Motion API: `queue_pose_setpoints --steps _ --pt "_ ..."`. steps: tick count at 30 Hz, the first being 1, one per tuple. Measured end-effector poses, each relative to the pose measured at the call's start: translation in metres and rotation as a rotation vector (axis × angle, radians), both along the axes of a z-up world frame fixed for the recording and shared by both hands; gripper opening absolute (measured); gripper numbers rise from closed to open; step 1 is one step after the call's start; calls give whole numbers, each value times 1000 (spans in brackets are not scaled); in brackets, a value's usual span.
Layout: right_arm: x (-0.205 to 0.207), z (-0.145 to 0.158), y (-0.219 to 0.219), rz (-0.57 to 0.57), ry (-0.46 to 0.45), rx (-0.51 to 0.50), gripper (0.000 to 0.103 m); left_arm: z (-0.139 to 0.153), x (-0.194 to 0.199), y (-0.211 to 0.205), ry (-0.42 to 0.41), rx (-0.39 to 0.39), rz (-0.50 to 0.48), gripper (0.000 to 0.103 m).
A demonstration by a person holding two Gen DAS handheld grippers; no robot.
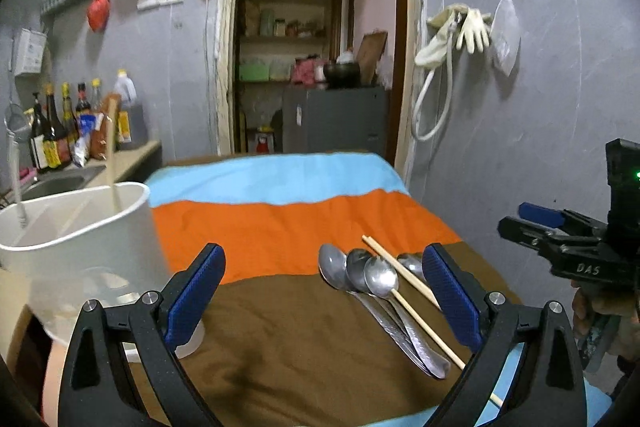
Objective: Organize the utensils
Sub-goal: 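Lower the right tool onto the utensils and grasp the gold spoon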
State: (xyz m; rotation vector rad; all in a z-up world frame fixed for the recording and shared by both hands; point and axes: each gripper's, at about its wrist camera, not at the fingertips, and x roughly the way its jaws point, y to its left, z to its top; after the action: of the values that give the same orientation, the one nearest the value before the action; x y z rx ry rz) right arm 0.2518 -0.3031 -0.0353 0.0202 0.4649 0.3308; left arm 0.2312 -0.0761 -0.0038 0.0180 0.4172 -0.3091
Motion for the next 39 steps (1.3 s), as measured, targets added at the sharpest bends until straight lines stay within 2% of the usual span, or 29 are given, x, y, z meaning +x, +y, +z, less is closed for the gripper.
queue_pose_setpoints --steps 2,6,11,13,20,22,28,32,35,39 --pt "8 -6 4 15 30 -19 72 -5 10 -2 29 5 -5 96" --pt "23 -14 12 46 93 -63 59 -14 33 -2 106 -9 -13 90" --pt "41 -24 20 78 175 -111 49 -25 59 5 237 -53 -31 69" --pt "48 -29 23 90 213 -123 45 -28 67 7 291 -74 -43 56" --pt "60 -40 31 108 291 -175 39 -39 96 16 433 -146 -75 36" --pt "63 -40 33 107 296 -192 39 -39 103 16 446 -149 -78 29" --pt "76 -41 44 110 316 -241 39 -48 120 18 512 -178 -132 19" --pt "91 -44 46 129 361 -229 40 -50 125 25 527 -213 -156 10" --pt "101 -43 46 152 401 -214 42 -49 125 26 515 -221 -169 4" --pt "103 -43 47 170 424 -209 39 -45 120 24 490 -222 -182 1"
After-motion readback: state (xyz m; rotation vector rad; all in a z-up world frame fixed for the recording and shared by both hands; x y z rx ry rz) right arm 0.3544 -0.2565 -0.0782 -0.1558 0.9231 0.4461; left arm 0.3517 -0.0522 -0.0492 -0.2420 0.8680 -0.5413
